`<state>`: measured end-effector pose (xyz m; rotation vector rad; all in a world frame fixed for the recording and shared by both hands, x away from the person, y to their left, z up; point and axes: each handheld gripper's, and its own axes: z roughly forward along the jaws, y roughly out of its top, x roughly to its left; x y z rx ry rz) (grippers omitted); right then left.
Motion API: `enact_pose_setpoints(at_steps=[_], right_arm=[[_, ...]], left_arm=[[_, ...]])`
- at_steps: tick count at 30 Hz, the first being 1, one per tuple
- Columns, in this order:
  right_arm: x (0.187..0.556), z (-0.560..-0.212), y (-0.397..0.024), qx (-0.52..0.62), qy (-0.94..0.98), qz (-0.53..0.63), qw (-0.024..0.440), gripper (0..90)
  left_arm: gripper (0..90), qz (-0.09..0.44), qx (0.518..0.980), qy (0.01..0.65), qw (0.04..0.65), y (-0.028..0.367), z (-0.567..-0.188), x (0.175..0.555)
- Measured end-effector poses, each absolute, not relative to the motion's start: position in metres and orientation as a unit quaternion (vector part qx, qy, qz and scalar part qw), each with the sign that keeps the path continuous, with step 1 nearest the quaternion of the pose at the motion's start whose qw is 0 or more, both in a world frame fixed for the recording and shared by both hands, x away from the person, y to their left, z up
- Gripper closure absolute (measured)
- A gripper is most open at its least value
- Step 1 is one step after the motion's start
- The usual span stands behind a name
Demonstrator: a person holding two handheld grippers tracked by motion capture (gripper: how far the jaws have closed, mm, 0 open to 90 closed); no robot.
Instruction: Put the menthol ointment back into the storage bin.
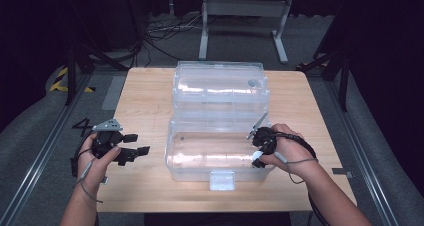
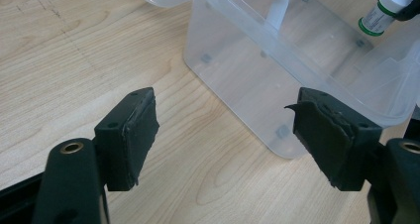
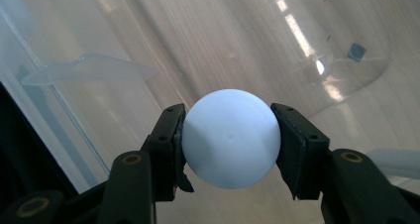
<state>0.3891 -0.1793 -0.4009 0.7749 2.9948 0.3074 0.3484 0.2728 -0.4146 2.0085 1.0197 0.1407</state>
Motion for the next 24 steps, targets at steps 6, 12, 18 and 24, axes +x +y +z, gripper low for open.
enact_pose_setpoints(at_steps=[6,12,18,24], right_arm=[[0.390,-0.404,-0.178,0.246,0.965,0.087,0.017,50.1],[0.390,-0.408,-0.175,0.242,0.967,0.072,0.021,50.1],[0.391,-0.410,-0.173,0.242,0.967,0.069,0.021,50.0],[0.391,-0.412,-0.172,0.240,0.968,0.071,0.017,50.0]], left_arm=[[25.7,0.055,0.804,0.409,0.427,0.273,-0.415,0.349],[25.7,0.054,0.805,0.408,0.427,0.273,-0.416,0.349],[25.7,0.054,0.804,0.411,0.426,0.274,-0.416,0.349],[25.7,0.054,0.804,0.411,0.426,0.274,-0.416,0.349]])
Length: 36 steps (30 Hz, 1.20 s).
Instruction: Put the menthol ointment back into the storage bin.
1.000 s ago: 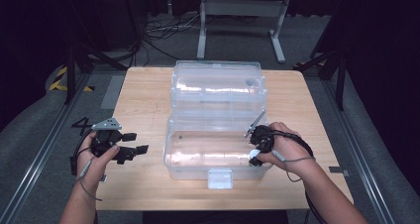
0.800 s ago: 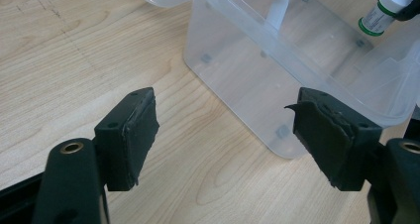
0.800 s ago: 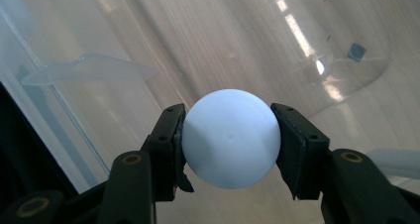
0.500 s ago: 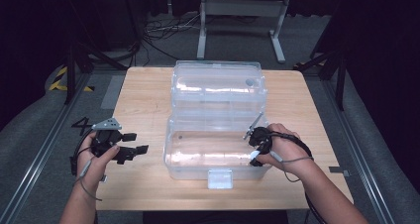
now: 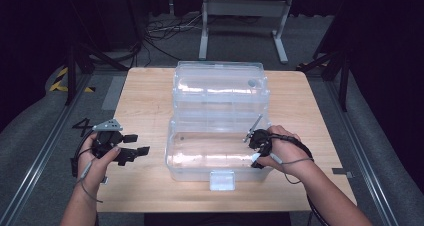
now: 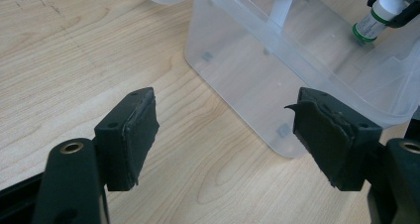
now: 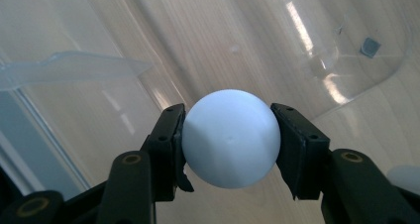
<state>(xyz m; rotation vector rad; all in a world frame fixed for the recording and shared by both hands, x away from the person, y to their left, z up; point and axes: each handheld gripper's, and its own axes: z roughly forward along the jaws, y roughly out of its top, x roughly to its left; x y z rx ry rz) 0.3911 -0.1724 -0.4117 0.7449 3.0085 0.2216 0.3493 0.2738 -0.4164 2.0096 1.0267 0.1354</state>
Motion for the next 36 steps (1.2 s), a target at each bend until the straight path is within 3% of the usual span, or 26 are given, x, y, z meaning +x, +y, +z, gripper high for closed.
enact_pose_setpoints(at_steps=[36], right_arm=[[0.3978,-0.4142,-0.1675,0.232,0.972,0.045,-0.004,48.2]], left_arm=[[25.6,0.048,0.806,0.410,0.425,0.2746,-0.4177,0.3499]])
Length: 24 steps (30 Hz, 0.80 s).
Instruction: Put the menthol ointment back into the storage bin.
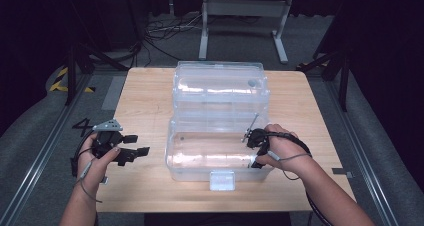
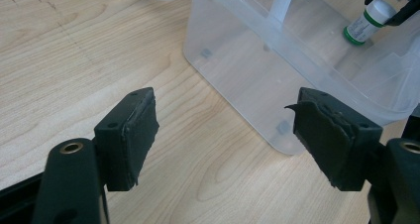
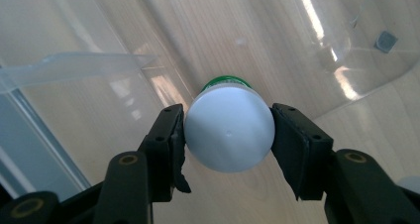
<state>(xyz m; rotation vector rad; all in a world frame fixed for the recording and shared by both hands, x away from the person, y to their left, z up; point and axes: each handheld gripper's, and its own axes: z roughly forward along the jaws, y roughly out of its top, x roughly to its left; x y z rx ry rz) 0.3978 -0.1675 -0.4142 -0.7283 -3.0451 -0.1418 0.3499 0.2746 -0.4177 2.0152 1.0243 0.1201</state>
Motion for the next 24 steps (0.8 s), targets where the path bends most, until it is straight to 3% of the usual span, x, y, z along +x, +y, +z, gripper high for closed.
enact_pose_setpoints(at_steps=[8,24], right_arm=[[0.396,-0.411,-0.168,-0.231,-0.971,-0.059,-0.001,47.4],[0.389,-0.367,-0.191,-0.253,-0.950,-0.178,-0.046,50.8]], left_arm=[[25.6,0.049,0.806,0.408,0.426,0.275,-0.417,0.349],[26.0,0.040,0.824,0.355,0.439,0.246,-0.400,0.351]])
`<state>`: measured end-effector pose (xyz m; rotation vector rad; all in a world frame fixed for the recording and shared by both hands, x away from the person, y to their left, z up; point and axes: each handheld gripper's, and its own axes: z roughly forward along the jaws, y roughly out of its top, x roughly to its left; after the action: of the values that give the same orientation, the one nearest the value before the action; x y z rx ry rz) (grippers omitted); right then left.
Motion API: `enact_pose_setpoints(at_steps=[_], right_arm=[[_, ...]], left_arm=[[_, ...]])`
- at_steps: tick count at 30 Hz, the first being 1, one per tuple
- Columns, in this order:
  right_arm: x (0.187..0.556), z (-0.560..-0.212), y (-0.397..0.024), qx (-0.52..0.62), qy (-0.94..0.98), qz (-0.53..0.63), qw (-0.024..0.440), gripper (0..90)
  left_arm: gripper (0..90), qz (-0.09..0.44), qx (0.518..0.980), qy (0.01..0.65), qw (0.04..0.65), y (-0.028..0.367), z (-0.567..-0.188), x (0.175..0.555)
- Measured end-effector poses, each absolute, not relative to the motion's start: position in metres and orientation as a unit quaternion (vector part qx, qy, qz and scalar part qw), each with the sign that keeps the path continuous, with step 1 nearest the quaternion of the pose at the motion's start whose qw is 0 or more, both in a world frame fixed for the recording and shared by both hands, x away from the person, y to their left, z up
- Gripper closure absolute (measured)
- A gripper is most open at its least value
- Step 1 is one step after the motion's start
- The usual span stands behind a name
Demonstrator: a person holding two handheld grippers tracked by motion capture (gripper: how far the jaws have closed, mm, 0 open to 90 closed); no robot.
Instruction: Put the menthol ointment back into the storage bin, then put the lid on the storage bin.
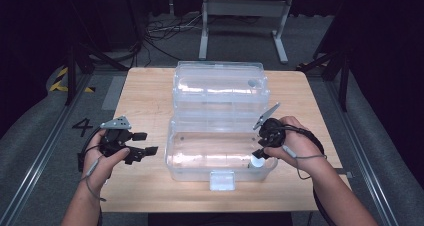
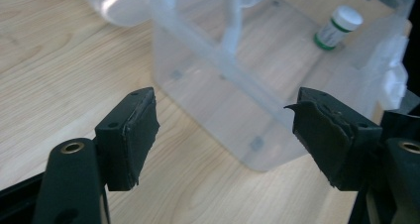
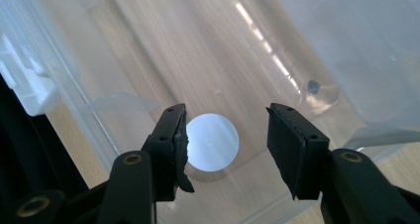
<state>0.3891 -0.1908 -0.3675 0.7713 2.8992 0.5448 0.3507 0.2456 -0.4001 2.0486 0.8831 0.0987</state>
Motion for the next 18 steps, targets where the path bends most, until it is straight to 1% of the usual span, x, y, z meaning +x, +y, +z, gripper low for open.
enact_pose_setpoints(at_steps=[6,18], right_arm=[[0.391,-0.355,-0.199,0.265,0.938,0.217,0.055,53.2],[0.395,-0.332,-0.197,0.262,0.924,0.270,0.071,55.3]], left_arm=[[26.9,0.045,0.840,0.328,0.431,0.229,-0.392,0.347],[29.3,0.033,0.845,0.308,0.436,0.224,-0.389,0.338]])
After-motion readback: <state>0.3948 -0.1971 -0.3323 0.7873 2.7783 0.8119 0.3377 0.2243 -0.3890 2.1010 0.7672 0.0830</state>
